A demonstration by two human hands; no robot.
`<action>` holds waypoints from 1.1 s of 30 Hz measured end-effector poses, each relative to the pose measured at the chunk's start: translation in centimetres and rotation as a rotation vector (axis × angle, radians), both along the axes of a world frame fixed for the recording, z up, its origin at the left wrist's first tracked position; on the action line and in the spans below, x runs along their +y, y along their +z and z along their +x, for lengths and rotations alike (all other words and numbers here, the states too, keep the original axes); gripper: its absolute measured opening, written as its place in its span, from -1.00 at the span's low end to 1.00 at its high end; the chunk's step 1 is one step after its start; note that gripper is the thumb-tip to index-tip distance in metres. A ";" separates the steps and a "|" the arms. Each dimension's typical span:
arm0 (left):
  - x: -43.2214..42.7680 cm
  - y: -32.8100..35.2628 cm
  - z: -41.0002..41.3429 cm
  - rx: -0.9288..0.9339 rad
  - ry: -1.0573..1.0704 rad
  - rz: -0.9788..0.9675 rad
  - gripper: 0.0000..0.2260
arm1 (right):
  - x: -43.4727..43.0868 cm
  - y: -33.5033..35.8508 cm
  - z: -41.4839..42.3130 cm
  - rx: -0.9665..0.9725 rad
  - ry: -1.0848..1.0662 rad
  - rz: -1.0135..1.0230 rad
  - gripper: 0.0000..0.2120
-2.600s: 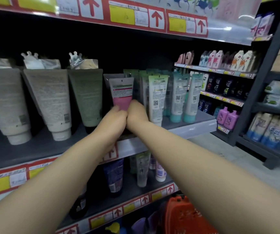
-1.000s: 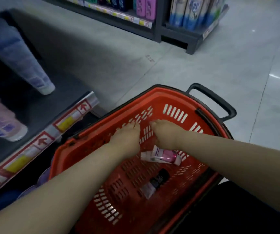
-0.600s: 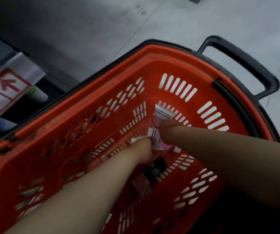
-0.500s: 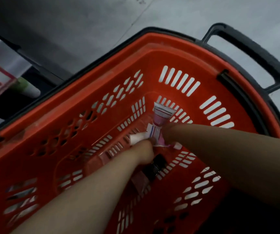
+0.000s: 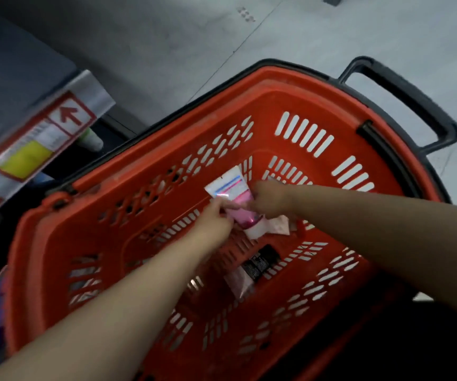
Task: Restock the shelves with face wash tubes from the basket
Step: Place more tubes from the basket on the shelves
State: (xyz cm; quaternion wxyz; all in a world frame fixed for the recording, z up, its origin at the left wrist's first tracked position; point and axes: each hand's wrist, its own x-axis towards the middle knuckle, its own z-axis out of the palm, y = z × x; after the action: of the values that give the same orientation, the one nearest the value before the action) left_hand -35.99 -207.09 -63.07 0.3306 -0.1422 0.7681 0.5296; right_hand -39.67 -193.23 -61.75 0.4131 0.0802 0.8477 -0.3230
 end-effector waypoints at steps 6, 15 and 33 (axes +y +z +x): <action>-5.2 8.6 2.5 0.181 0.153 0.171 -0.60 | -4.0 8.7 3.5 0.071 -0.259 -0.348 -0.84; -11.6 20.7 9.4 0.532 0.173 0.184 -0.64 | -10.7 19.4 11.1 0.382 -0.335 -0.632 -0.89; -25.5 40.3 18.8 1.223 0.439 -0.043 -0.65 | -27.2 40.1 15.8 0.947 0.046 -0.797 -0.44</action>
State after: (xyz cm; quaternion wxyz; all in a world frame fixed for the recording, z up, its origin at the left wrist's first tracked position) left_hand -17.19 -232.59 -22.78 -0.2850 0.0248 0.7814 0.5546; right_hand -23.91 -220.47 -21.62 -0.0027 -0.2505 0.7547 -0.6064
